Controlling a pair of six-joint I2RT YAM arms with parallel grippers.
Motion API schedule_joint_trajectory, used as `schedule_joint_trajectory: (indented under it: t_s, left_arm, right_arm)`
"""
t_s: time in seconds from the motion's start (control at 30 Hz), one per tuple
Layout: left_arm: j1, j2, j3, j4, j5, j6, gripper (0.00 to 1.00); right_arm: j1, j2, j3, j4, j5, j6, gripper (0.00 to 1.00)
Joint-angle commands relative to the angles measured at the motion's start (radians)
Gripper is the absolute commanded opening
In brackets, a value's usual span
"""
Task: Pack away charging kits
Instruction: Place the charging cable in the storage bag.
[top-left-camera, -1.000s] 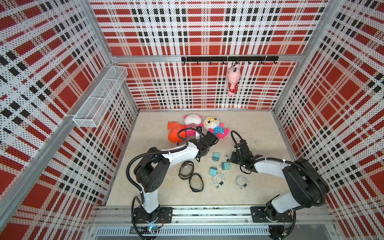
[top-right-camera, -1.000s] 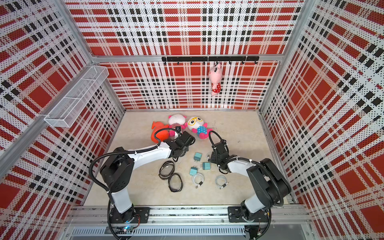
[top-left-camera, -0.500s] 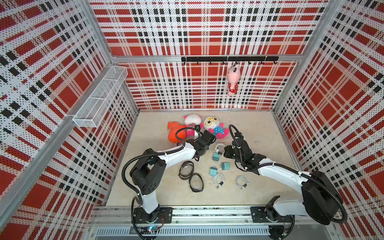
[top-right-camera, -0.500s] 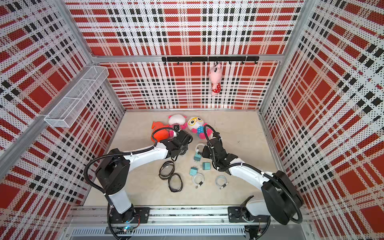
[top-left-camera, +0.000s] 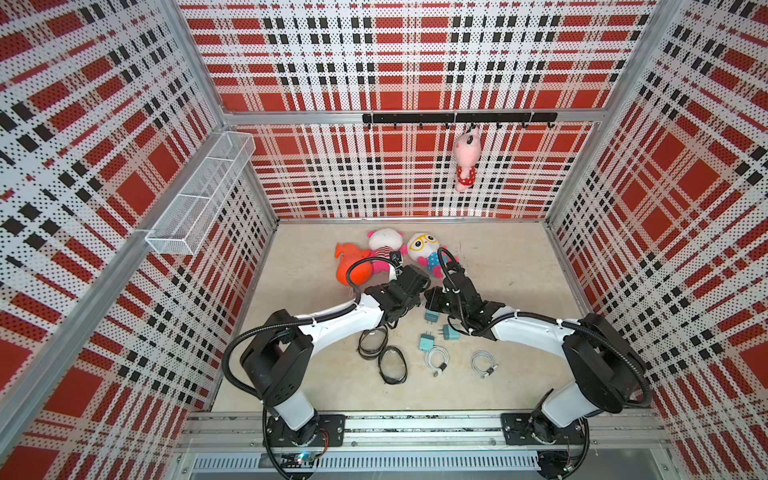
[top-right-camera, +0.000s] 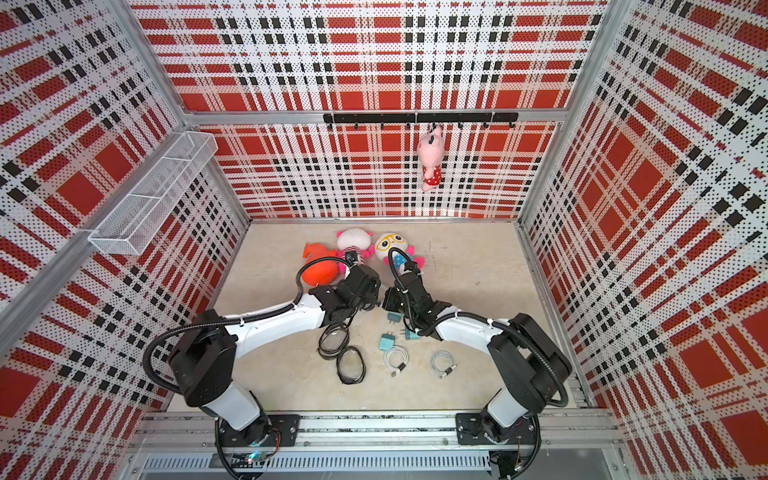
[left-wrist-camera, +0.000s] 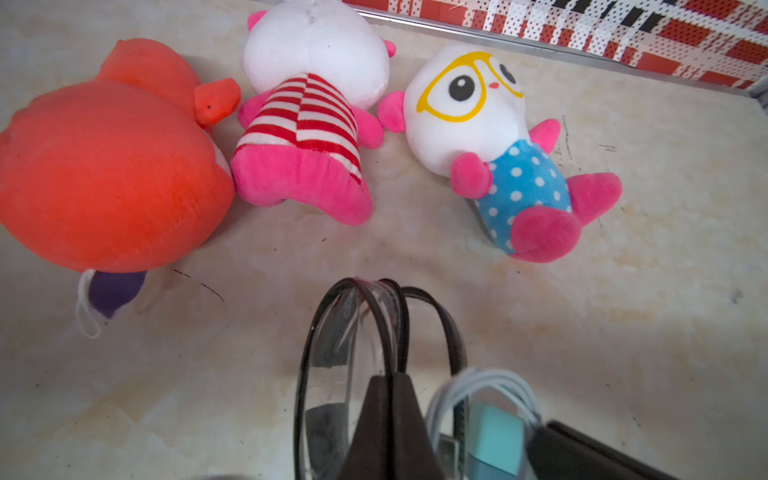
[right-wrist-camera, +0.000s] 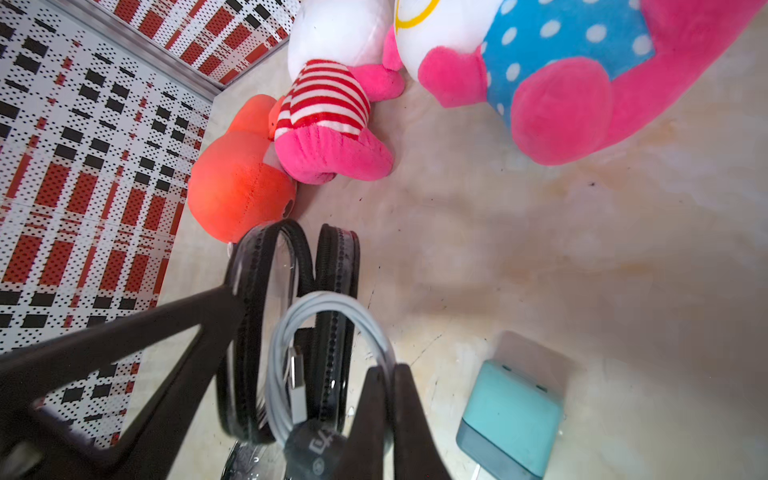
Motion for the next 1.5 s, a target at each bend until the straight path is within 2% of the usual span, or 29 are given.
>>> schedule_joint_trajectory:
  t_s: [0.0, 0.23, 0.53, 0.73, 1.07, 1.23, 1.47]
  left_arm:
    - [-0.004, -0.069, -0.04, 0.109, 0.093, 0.026, 0.0]
    - [-0.004, -0.122, -0.109, 0.196, 0.183, 0.028, 0.0]
    - [0.0, -0.103, -0.144, 0.273, 0.215, 0.02, 0.0]
    - [0.045, -0.098, -0.185, 0.325, 0.257, 0.004, 0.0]
    - [0.068, -0.121, -0.227, 0.37, 0.313, -0.023, 0.0]
    - [0.063, -0.144, -0.239, 0.382, 0.31, -0.024, 0.0]
    - [0.042, -0.158, -0.237, 0.364, 0.231, -0.024, 0.0]
  right_arm:
    - [0.005, 0.03, 0.026, 0.059, -0.001, 0.024, 0.0]
    - [0.004, 0.047, 0.03, 0.071, 0.034, 0.032, 0.0]
    - [0.004, 0.067, 0.025, 0.156, -0.045, 0.062, 0.0]
    - [0.004, 0.035, -0.025, 0.209, -0.082, 0.086, 0.0]
    - [0.004, 0.082, -0.017, 0.195, -0.039, 0.105, 0.0]
    - [0.006, 0.115, 0.011, 0.182, -0.047, 0.105, 0.0]
    - [0.011, 0.117, 0.035, 0.118, -0.001, 0.095, 0.0]
